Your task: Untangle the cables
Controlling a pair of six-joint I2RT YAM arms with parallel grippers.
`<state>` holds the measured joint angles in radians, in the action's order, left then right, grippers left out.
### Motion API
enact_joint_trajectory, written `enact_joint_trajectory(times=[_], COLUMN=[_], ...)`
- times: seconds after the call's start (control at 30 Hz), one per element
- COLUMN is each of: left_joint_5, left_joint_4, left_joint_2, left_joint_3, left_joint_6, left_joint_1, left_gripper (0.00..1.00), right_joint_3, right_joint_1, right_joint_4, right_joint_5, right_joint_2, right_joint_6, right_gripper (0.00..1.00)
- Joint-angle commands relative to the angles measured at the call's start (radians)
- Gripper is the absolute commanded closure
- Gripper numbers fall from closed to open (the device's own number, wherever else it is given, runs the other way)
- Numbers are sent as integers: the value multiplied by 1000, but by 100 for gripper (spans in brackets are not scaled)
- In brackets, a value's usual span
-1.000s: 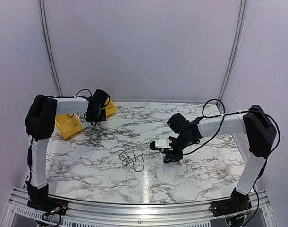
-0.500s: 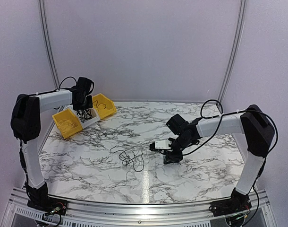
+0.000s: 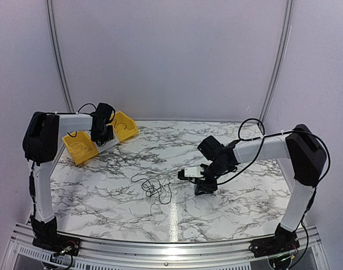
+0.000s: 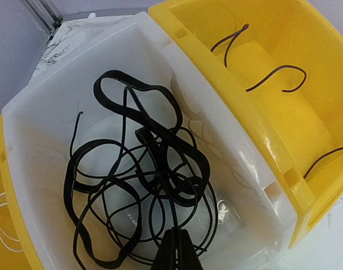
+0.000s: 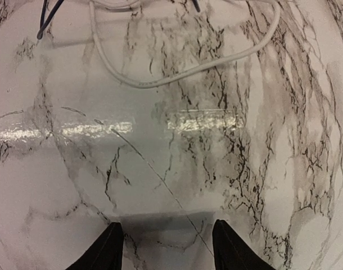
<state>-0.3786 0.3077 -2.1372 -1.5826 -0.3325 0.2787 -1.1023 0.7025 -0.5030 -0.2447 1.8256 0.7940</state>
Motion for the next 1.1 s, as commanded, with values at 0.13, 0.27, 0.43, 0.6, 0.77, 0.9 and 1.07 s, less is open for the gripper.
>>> enact_joint_trajectory(times=[0.13, 0.27, 0.43, 0.6, 0.77, 0.9, 1.07], left_joint_5=[9, 5, 30, 38, 97, 128, 143], left_joint_4=[-10, -9, -7, -8, -9, -9, -9], left_joint_2=[21, 51, 94, 144, 197, 219, 226], left_joint_3=[-6, -1, 2, 14, 31, 46, 51], left_joint_6=[4, 2, -7, -10, -11, -15, -8], left_joint_1=[-24, -24, -24, -24, -24, -26, -26], left_gripper=[100, 88, 78, 75, 71, 68, 67], right_joint_3=[-36, -36, -36, -36, -37, -37, -39], right_joint_1=[6, 7, 7, 6, 7, 7, 6], right_joint_4=[-14, -14, -15, -14, -17, -16, -18], right_joint_5=[1, 1, 1, -1, -2, -1, -1], right_joint_2=[7, 6, 5, 4, 7, 5, 1], right_joint_6=[0, 1, 1, 1, 2, 1, -1], right_gripper=[45, 45, 45, 45, 45, 45, 45])
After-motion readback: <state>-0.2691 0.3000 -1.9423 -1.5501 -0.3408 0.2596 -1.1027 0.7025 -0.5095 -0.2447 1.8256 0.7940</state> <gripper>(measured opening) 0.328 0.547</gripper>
